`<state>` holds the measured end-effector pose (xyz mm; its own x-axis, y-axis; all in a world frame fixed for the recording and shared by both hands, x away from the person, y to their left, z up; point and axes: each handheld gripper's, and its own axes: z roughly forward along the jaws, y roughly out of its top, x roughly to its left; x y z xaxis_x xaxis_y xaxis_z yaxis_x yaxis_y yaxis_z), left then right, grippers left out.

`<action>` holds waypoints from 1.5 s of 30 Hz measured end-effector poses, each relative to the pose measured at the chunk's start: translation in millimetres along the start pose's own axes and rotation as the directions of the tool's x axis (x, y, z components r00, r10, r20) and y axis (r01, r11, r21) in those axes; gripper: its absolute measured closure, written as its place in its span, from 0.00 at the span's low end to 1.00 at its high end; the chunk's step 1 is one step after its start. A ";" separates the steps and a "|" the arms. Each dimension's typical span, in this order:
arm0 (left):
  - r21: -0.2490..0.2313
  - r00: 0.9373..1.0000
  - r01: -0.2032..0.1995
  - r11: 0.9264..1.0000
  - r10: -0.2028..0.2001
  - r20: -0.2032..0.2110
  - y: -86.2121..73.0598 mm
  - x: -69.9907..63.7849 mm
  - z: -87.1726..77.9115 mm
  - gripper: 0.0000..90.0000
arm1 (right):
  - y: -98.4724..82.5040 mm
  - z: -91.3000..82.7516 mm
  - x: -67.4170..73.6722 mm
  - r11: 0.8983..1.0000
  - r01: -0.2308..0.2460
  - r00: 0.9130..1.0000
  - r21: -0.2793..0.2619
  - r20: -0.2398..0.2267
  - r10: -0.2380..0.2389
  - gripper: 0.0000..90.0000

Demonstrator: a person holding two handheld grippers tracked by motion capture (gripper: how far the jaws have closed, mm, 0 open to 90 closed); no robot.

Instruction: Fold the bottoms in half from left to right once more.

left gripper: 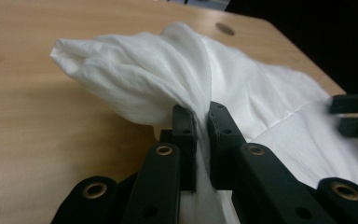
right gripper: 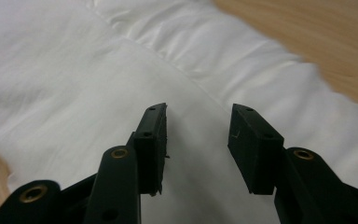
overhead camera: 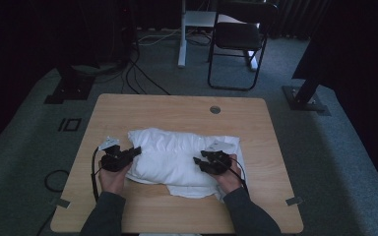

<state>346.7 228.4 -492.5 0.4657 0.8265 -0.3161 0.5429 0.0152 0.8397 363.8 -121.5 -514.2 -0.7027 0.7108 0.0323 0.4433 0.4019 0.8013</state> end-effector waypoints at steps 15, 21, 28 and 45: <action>-0.081 0.989 -0.084 0.993 0.093 0.115 38.6 -38.1 -4.2 0.94 | -2.1 51.6 21.7 0.997 0.041 0.999 0.069 -0.014 -0.040 0.68; -0.080 0.987 -0.085 0.993 0.095 0.132 42.7 -42.8 -0.2 0.94 | 2.1 59.3 27.5 0.997 0.044 0.999 0.063 -0.031 -0.042 0.68; -0.074 0.983 -0.102 0.992 0.112 0.145 44.5 -47.7 0.6 0.94 | 8.7 71.7 40.3 0.998 0.050 0.998 0.041 -0.040 -0.048 0.68; -0.072 0.986 -0.088 0.994 0.097 0.136 36.2 -37.7 -2.2 0.94 | 1.2 35.1 23.9 0.998 0.005 0.998 0.059 0.064 -0.009 0.46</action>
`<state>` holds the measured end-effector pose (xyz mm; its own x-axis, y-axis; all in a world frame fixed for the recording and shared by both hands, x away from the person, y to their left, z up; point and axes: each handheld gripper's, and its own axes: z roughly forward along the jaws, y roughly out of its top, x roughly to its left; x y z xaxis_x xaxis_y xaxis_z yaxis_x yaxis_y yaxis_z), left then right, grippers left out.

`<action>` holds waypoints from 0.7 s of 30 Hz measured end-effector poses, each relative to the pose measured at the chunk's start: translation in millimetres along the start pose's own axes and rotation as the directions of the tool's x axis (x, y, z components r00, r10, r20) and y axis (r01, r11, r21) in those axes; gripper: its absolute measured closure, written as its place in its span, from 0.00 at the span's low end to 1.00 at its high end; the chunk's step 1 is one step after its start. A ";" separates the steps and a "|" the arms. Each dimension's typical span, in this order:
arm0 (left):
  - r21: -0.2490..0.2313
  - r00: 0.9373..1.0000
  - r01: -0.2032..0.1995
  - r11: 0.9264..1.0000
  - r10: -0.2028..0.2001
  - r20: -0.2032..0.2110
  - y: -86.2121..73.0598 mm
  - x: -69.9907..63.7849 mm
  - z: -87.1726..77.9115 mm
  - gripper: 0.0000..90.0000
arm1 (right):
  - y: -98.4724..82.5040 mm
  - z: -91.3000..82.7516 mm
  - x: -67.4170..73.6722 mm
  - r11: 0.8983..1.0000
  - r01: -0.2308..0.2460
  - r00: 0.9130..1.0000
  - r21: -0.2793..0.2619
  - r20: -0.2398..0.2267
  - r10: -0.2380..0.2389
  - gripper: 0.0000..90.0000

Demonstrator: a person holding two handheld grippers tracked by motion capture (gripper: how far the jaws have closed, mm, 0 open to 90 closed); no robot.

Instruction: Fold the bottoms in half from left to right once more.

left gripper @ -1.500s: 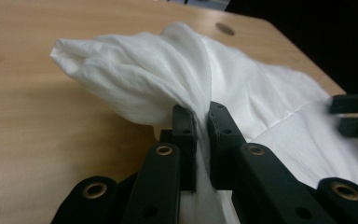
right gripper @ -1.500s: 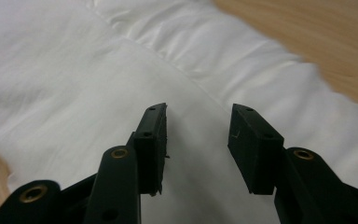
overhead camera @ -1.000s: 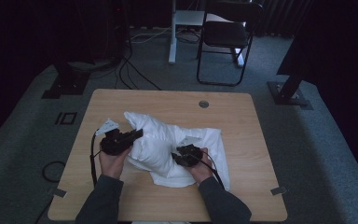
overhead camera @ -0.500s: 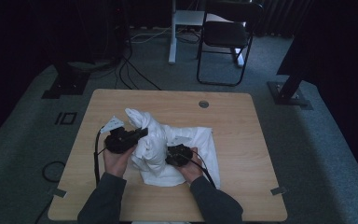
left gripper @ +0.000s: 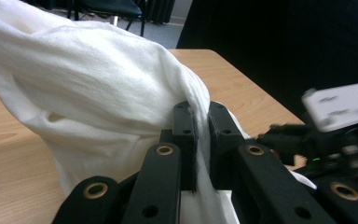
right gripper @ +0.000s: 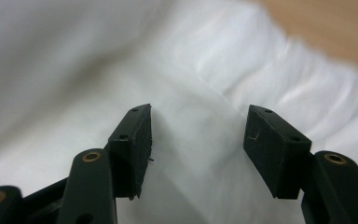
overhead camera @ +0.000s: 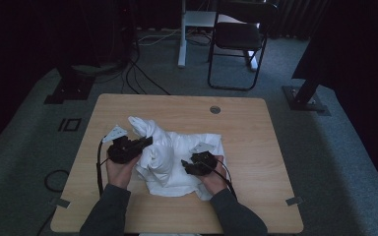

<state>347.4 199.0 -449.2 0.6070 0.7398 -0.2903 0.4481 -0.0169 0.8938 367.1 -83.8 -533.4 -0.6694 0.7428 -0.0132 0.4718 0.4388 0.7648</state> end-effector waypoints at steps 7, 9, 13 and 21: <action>0.009 0.999 -0.025 1.000 0.025 0.033 5.4 -11.6 9.0 0.94 | -2.1 22.5 7.6 0.999 -0.038 0.997 -0.027 -0.060 0.037 0.48; 0.022 0.998 -0.042 0.999 0.041 0.040 4.9 -15.6 13.9 0.94 | 0.1 27.8 11.6 0.998 -0.051 0.995 -0.037 -0.092 0.047 0.48; 0.037 0.997 -0.063 0.997 0.062 0.035 2.4 -17.3 17.1 0.94 | 7.3 22.9 12.2 0.997 -0.042 0.982 -0.057 -0.185 0.031 0.41; 0.022 0.998 -0.046 0.999 0.045 0.050 3.8 -17.0 14.1 0.94 | -23.1 -8.4 -24.5 0.996 -0.090 0.992 -0.011 -0.085 0.088 0.41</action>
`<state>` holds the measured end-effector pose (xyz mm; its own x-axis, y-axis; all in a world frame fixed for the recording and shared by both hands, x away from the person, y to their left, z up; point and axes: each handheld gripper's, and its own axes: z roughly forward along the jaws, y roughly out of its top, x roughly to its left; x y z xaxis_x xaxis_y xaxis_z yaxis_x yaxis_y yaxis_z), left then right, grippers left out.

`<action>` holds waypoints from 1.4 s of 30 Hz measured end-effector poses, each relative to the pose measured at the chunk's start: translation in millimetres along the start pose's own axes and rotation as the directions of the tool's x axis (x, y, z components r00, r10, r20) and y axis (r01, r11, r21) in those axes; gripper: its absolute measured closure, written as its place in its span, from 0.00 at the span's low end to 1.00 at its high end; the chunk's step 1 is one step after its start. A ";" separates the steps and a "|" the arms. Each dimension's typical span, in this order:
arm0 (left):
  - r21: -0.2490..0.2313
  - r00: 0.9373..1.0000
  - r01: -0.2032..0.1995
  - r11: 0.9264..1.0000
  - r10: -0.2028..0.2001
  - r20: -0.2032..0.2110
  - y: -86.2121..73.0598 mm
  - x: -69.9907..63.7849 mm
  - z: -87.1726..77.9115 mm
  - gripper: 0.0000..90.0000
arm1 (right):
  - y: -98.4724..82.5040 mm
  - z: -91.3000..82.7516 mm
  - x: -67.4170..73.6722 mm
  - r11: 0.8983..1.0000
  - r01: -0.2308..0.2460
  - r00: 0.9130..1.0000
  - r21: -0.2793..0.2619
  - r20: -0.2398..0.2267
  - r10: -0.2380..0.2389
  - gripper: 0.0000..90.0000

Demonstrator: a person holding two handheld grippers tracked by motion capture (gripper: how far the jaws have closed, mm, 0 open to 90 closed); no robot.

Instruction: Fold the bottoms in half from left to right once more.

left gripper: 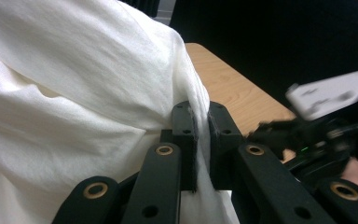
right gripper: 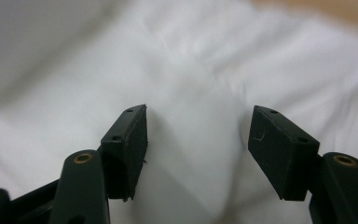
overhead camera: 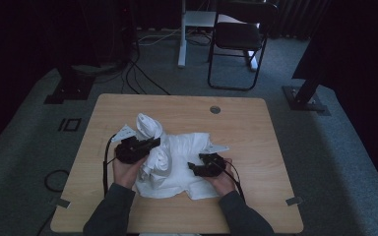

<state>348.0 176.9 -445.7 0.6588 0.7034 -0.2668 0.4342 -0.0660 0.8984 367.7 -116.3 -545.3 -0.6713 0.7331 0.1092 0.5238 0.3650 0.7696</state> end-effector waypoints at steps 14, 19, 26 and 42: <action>0.015 0.993 -0.054 0.998 0.052 0.107 14.9 -32.9 29.7 0.94 | 4.5 39.4 35.2 0.997 0.083 0.996 -0.002 -0.036 -0.083 0.44; 0.065 0.991 -0.040 0.997 0.032 0.130 -1.9 -25.5 47.3 0.94 | -0.8 8.8 12.2 0.997 0.023 0.993 -0.073 -0.118 -0.032 0.39; 0.156 0.984 -0.058 0.986 0.030 0.173 -28.8 -32.8 84.5 0.93 | -5.8 -35.7 -36.8 0.990 -0.054 0.998 -0.129 0.001 0.055 0.47; 0.266 0.987 -0.066 0.962 0.023 0.161 -58.2 -29.5 115.7 0.90 | 45.4 -39.3 -26.8 0.968 -0.044 0.997 -0.246 -0.069 0.028 0.50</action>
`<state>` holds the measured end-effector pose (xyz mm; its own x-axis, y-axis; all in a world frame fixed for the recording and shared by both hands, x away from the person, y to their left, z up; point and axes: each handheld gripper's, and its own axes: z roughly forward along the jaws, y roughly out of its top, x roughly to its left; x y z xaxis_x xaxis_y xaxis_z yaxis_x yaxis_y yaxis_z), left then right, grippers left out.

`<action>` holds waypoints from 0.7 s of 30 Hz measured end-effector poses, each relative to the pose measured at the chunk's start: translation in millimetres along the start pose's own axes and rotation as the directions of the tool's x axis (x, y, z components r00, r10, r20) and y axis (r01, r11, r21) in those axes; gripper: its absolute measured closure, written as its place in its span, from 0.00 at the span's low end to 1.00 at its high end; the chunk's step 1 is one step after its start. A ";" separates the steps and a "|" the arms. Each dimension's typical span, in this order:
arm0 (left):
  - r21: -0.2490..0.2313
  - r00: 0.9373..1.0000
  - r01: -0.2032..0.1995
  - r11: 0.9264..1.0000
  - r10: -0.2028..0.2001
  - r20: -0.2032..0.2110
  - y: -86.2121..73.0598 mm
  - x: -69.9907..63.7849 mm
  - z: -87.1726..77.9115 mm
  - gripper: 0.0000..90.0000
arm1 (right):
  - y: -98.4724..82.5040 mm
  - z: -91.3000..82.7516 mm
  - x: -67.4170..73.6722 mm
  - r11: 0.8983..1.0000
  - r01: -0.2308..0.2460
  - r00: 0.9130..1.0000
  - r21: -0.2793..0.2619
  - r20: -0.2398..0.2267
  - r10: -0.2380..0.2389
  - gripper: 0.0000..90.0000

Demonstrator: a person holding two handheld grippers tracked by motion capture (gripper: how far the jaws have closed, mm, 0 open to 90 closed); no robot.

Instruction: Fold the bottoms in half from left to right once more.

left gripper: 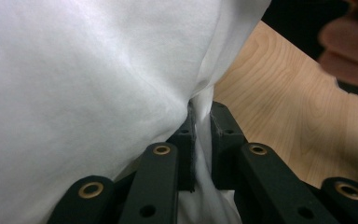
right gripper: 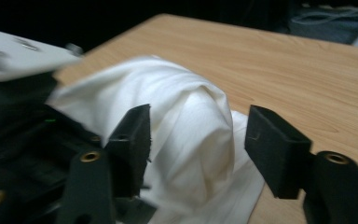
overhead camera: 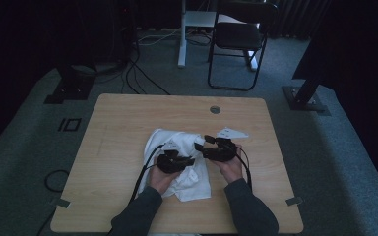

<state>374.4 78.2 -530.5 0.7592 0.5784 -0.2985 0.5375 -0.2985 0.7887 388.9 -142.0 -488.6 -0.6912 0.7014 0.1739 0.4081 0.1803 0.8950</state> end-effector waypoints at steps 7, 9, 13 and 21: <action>-0.052 1.000 -0.029 0.998 0.029 0.000 12.4 -13.0 -28.1 0.66 | -5.2 30.5 -16.3 0.994 -0.065 0.998 0.088 0.024 0.063 0.89; -0.105 0.998 -0.062 0.993 0.060 -0.023 21.2 -16.6 -46.9 0.62 | -6.7 32.4 -19.6 0.992 -0.070 0.997 0.102 0.038 0.067 0.90; -0.183 0.981 -0.123 0.975 0.092 -0.168 38.5 -9.5 -87.3 0.61 | -8.7 33.6 -23.9 0.991 -0.074 0.997 0.112 0.044 0.069 0.89; -0.123 0.932 -0.010 0.992 -0.035 -0.360 31.6 60.3 -107.5 0.72 | -11.1 37.1 -28.3 0.989 -0.076 0.996 0.125 0.045 0.071 0.88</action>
<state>397.7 185.2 -465.8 0.5570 0.8229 -0.1127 0.4805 -0.2086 0.8518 426.0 -138.2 -518.6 -0.6327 0.7430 0.2181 0.5306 0.2109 0.8210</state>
